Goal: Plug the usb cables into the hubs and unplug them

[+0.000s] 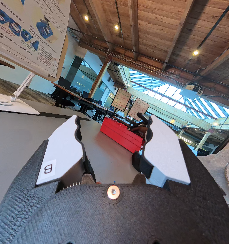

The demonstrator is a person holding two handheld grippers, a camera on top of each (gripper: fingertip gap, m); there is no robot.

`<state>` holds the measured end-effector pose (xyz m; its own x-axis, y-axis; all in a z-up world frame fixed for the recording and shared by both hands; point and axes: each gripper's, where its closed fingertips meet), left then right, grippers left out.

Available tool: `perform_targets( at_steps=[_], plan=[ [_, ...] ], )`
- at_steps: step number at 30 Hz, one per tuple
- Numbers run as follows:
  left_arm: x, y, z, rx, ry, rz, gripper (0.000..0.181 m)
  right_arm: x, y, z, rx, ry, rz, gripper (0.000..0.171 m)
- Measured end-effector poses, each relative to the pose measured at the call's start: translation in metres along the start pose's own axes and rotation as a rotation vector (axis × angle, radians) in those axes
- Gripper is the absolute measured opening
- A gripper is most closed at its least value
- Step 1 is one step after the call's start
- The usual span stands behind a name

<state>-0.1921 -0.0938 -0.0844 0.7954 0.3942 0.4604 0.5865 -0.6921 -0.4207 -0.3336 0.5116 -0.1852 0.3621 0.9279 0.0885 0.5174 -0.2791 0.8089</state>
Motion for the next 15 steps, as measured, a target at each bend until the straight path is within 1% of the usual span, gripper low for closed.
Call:
perform_targets(
  at_steps=[3, 7, 10, 13, 15],
  plan=[
    [0.000, -0.001, 0.003, -0.015, 0.009, 0.002, 0.097, -0.005, -0.009, 0.012, -0.072, 0.012, -0.022, 0.063],
    [0.000, -0.001, 0.005, -0.025, 0.005, 0.003, 0.097, -0.010, 0.003, 0.003, -0.031, -0.020, -0.042, 0.061],
    [0.000, -0.001, 0.006, -0.034, -0.015, -0.001, 0.097, -0.010, 0.030, -0.016, 0.088, -0.030, -0.049, 0.066],
    [0.000, -0.002, 0.009, -0.052, -0.040, -0.008, 0.097, -0.028, 0.068, -0.036, 0.244, 0.020, -0.162, 0.062],
    [0.000, -0.002, 0.012, -0.070, -0.051, -0.008, 0.097, -0.047, 0.092, -0.042, 0.315, 0.115, -0.243, 0.057]
  ],
)
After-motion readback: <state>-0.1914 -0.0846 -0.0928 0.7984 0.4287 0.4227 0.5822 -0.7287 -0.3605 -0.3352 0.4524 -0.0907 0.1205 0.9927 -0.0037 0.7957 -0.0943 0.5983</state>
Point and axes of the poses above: each gripper's, where its closed fingertips meet, y back along the fingers, z out of its underside, x = y × z across the jaws, and after that the axes turned 2 degrees about z, right-handed
